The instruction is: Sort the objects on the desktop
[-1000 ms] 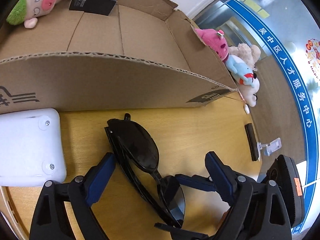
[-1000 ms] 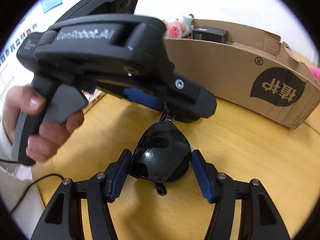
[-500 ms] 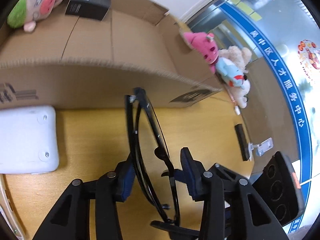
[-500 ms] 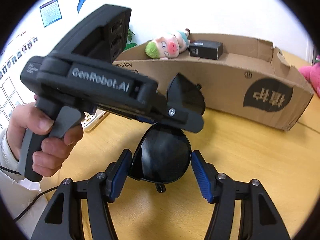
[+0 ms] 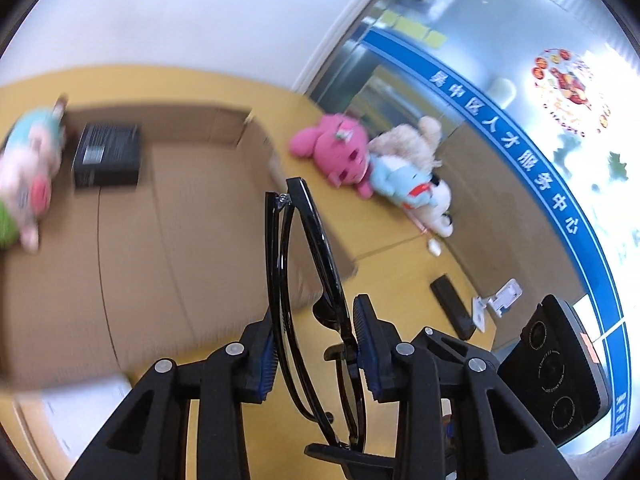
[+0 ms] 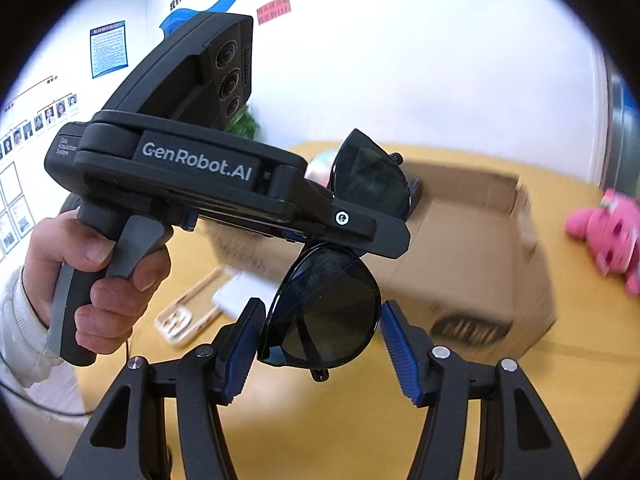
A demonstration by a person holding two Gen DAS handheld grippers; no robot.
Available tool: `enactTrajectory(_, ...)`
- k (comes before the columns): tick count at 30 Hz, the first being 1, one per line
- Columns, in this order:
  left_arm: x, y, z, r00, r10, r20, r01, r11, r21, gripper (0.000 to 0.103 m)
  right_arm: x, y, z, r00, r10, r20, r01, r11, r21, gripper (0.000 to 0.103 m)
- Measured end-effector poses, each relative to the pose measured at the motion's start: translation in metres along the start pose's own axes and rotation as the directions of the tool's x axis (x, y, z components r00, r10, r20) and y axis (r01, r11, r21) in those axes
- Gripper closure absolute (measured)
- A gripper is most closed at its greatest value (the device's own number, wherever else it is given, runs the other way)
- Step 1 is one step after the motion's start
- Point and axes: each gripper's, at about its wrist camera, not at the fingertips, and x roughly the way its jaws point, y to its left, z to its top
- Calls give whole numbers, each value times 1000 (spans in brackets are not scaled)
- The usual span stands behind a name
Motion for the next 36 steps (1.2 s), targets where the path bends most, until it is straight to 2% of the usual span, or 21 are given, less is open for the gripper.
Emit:
enactTrajectory(5, 2, -5, 63, 999, -37, 7, 36, 998, 54, 72, 5, -26, 48, 998, -48, 47, 47, 999, 5, 48)
enactTrajectory(7, 7, 0, 88, 997, -83, -1, 83, 995, 57, 72, 13, -39, 67, 997, -54, 46, 54, 999, 11, 48)
enactTrajectory(9, 15, 7, 109, 994, -112, -12, 113, 992, 50, 72, 25, -54, 85, 997, -62, 34, 61, 998, 17, 49)
enactTrajectory(14, 45, 34, 156, 993, -115, -28, 115, 993, 8, 73, 59, -90, 120, 998, -59, -4, 59, 997, 43, 52)
enactTrajectory(18, 77, 60, 181, 989, -135, -57, 133, 990, -43, 74, 95, -129, 139, 998, -13, -56, 18, 996, 91, 55)
enactTrajectory(22, 119, 86, 197, 980, -177, -96, 165, 979, -119, 77, 140, -161, 138, 990, 19, -138, -1, 991, 133, 62)
enactTrajectory(24, 139, 95, 203, 980, -164, -115, 149, 980, -129, 77, 156, -170, 135, 985, 21, -169, 3, 990, 142, 66)
enactTrajectory(31, 202, 135, 215, 956, -251, -155, 213, 950, -227, 77, 199, -205, 119, 963, -21, -268, 77, 976, 202, 70)
enactTrajectory(33, 215, 143, 215, 951, -260, -168, 214, 944, -250, 78, 209, -213, 117, 951, -35, -307, 107, 969, 221, 76)
enactTrajectory(36, 232, 159, 213, 947, -264, -186, 197, 929, -313, 79, 224, -220, 117, 933, -41, -358, 137, 960, 246, 76)
